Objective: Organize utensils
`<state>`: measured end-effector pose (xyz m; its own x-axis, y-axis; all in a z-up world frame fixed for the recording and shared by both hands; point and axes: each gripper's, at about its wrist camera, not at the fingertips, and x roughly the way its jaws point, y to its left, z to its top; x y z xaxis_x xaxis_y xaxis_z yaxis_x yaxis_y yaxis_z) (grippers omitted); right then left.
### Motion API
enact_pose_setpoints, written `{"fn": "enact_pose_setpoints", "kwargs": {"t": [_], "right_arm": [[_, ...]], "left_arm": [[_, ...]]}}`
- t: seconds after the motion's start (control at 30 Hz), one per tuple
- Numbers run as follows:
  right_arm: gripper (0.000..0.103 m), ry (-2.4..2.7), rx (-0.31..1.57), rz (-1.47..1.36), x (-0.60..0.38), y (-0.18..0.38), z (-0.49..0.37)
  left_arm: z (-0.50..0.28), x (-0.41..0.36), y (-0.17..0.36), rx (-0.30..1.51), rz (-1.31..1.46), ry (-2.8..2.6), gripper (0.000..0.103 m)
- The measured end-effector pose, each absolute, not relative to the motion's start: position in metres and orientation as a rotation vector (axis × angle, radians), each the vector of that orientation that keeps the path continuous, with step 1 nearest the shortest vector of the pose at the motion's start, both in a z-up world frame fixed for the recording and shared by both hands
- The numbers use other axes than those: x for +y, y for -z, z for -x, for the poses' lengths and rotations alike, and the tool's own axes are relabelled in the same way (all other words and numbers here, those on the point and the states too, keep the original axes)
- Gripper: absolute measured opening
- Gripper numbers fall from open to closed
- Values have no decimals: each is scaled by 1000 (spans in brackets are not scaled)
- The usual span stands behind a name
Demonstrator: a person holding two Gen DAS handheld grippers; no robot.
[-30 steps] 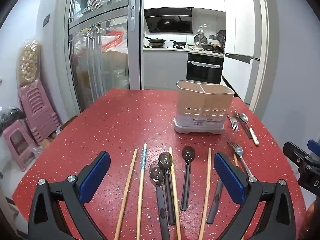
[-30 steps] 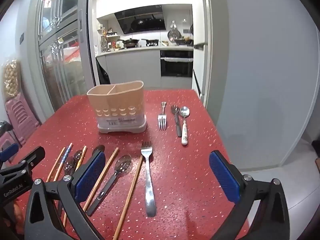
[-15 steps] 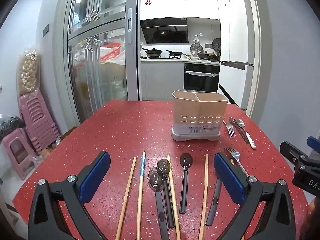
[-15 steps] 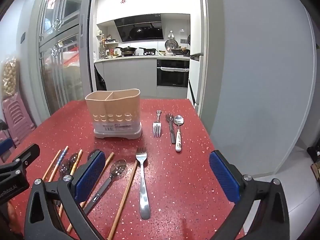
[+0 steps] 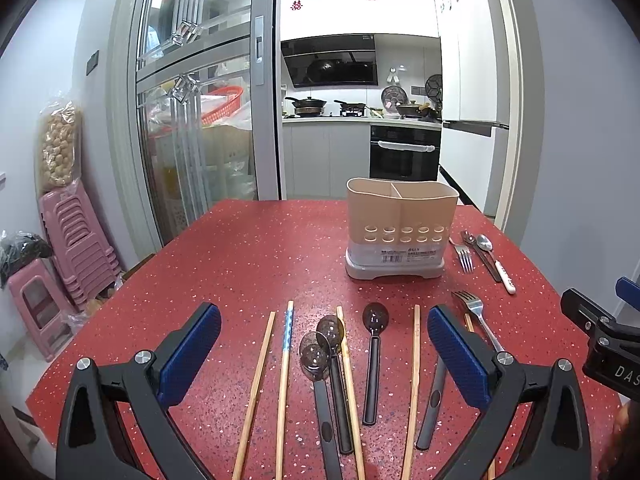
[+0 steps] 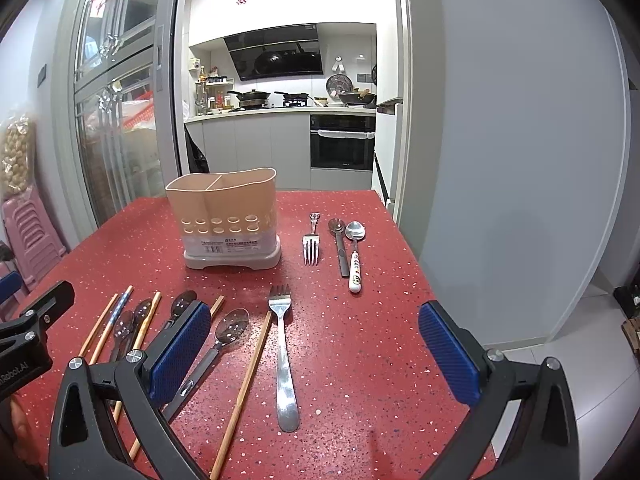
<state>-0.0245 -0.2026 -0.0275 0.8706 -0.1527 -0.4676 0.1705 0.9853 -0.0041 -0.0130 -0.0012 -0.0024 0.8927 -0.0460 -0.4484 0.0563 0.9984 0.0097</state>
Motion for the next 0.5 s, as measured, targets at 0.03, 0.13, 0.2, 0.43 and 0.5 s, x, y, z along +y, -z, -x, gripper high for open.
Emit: {"fn": "enact_pose_setpoints", "kwargs": {"t": [0.03,0.13,0.2,0.43,0.5], "right_arm": [[103,167,485,-36,-202,28,24],[103,167,482,-33,-201,26,26],[103,166,480,-33,-201,25,27],[103,166,476,-30,-199,25,27],[103,166,476,-30,-200,24,27]], "left_arm": [[13,-1,2,465,-23,54,103],[13,-1,2,466,-23,56,103],[13,-1,2,468,-23,57,103],[13,-1,2,470,-23,58,103],[13,-1,2,470,-21,58,103]]}}
